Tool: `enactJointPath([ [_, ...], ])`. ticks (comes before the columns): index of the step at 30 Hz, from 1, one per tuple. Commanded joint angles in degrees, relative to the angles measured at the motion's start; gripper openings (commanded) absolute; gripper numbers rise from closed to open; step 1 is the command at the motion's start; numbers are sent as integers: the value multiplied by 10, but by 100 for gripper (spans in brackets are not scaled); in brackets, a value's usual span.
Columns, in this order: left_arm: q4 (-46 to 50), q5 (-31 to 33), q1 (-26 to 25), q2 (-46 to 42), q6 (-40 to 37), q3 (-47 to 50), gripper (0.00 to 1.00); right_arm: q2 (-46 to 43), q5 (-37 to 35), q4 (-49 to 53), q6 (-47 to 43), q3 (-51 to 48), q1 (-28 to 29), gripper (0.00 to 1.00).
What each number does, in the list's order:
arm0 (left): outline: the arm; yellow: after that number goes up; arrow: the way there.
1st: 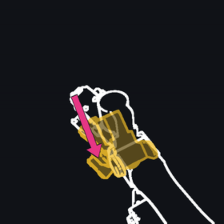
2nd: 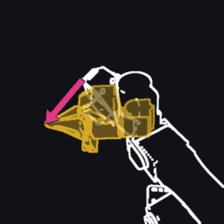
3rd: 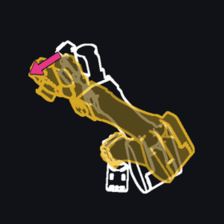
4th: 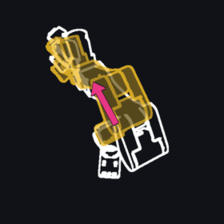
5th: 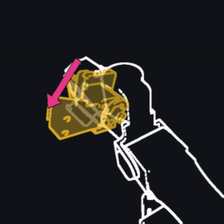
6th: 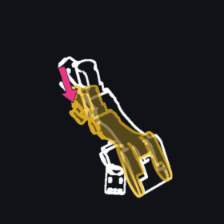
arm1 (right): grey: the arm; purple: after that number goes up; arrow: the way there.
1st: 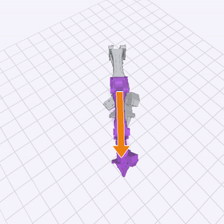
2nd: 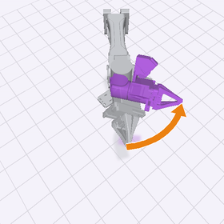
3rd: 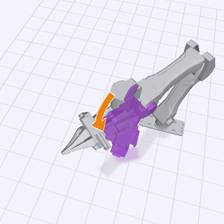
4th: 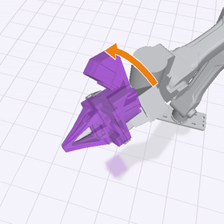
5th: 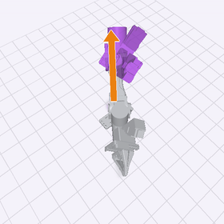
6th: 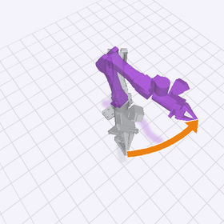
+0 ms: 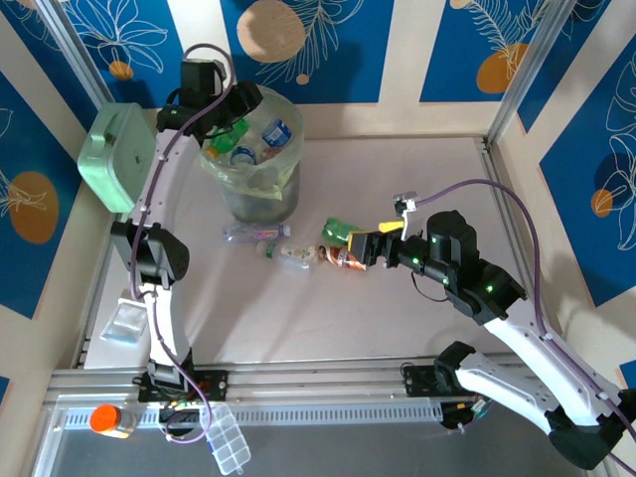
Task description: Put the plastic bottles in the bin
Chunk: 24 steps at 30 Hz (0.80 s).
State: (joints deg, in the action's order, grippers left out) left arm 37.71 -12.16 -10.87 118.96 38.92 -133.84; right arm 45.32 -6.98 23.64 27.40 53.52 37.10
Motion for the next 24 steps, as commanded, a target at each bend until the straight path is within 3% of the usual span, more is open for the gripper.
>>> enactJointPath([
  [1,15,17,4,-27,-38,1,55,-4,16,-3,4,-5,-3,93],
  [6,18,12,-11,-9,-58,4,46,-1,18,-10,9,-12,-4,93],
  [19,11,-1,-27,23,-65,18,49,-2,20,-4,8,-19,-9,94],
  [24,1,27,-32,0,-75,29,48,-5,19,2,6,-17,-10,94],
])
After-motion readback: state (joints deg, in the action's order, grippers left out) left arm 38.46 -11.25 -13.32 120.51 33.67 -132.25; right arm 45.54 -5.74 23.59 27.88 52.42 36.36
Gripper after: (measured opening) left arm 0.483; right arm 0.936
